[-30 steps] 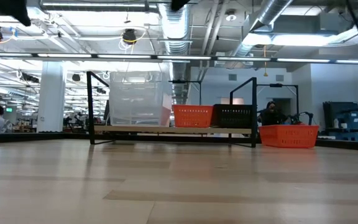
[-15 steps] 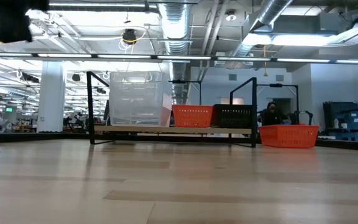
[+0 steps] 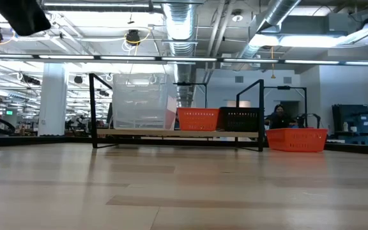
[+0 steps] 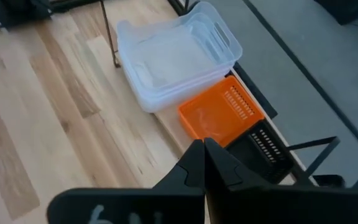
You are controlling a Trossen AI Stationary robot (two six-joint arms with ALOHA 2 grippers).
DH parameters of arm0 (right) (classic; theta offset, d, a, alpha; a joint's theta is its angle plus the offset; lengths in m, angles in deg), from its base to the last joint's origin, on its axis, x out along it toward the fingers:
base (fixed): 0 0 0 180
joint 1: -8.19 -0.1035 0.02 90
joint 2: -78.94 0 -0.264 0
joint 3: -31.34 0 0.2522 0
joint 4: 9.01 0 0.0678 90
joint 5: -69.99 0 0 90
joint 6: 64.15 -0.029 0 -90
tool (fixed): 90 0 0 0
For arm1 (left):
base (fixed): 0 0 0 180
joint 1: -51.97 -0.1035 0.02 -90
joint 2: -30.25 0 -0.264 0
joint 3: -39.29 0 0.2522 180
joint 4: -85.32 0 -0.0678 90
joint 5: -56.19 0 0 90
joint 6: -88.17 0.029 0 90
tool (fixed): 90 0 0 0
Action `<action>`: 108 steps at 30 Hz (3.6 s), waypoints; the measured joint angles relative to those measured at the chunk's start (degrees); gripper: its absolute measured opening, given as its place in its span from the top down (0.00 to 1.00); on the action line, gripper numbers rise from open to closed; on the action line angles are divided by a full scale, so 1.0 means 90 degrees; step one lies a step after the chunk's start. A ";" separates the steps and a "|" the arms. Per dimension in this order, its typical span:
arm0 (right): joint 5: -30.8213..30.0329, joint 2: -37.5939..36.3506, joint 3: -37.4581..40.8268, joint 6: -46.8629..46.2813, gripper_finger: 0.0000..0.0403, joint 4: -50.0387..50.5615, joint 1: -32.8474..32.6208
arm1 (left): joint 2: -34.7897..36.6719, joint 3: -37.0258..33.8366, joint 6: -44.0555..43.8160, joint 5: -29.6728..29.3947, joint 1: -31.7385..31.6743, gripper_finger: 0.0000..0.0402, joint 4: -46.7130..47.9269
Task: Stack baskets on shelf by color
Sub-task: Stack the bottom orange bin on top of the orange bin on the shelf
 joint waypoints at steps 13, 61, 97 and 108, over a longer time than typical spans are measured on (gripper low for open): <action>0.0162 0.0000 0.0000 0.0495 0.97 -0.0039 -0.0011 | -0.2472 0.0000 -0.1773 -0.0130 0.2278 1.00 -0.0132; 0.0194 0.0000 -0.0005 0.0755 0.97 -0.0206 -0.0352 | -0.3284 -0.0610 -0.0508 0.1103 0.2195 0.71 -0.1760; 0.0194 0.0002 -0.0005 0.0757 0.97 -0.0206 -0.0352 | -0.3279 -0.1202 -0.0001 0.1624 0.1918 0.84 -0.2542; 0.0194 0.0002 -0.0005 0.0754 0.97 -0.0206 -0.0345 | -0.3279 -0.1197 0.0136 0.1836 0.1268 1.00 -0.2510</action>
